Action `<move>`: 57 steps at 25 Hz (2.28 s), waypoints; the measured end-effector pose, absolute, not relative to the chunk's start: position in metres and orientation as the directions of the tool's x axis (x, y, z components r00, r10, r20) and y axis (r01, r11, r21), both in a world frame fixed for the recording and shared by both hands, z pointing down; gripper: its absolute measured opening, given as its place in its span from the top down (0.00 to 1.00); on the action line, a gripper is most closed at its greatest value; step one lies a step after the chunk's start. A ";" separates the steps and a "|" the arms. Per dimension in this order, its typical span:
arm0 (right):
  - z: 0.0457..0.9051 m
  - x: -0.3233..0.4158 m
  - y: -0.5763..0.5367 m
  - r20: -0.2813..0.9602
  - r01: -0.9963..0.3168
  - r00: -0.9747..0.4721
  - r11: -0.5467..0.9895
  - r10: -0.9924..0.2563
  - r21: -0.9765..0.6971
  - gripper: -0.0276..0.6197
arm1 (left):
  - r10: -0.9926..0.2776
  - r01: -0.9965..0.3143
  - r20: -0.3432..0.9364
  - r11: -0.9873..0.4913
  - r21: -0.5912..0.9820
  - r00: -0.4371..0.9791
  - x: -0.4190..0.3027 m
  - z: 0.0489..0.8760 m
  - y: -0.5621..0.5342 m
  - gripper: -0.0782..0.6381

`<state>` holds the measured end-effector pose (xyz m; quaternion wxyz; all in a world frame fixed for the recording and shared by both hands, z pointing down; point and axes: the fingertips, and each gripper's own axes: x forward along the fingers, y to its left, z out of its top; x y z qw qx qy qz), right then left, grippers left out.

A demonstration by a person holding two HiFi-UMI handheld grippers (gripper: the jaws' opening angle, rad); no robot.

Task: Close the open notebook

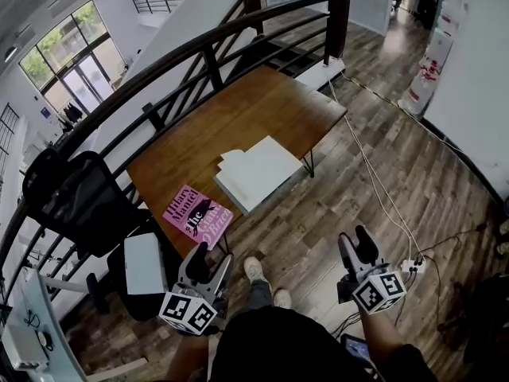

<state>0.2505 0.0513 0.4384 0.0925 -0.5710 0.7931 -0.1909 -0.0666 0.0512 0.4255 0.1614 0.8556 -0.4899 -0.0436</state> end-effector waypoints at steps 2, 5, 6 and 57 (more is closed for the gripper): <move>0.440 0.249 0.045 0.080 -0.873 -0.327 0.269 -0.942 -0.406 0.59 | -0.849 -0.822 0.089 -0.469 0.324 0.520 -0.067 0.431 0.043 0.46; 0.441 0.250 0.034 0.084 -0.882 -0.309 0.253 -0.947 -0.398 0.59 | -0.842 -0.813 0.091 -0.478 0.332 0.532 -0.069 0.437 0.026 0.46; 0.440 0.251 0.031 0.084 -0.886 -0.302 0.247 -0.950 -0.393 0.60 | -0.839 -0.809 0.088 -0.483 0.334 0.537 -0.068 0.437 0.020 0.46; 0.597 0.221 -0.231 0.429 -0.922 -0.271 0.105 -0.862 -0.372 0.63 | -0.742 -0.754 0.205 -0.548 0.362 0.638 -0.058 0.516 -0.219 0.48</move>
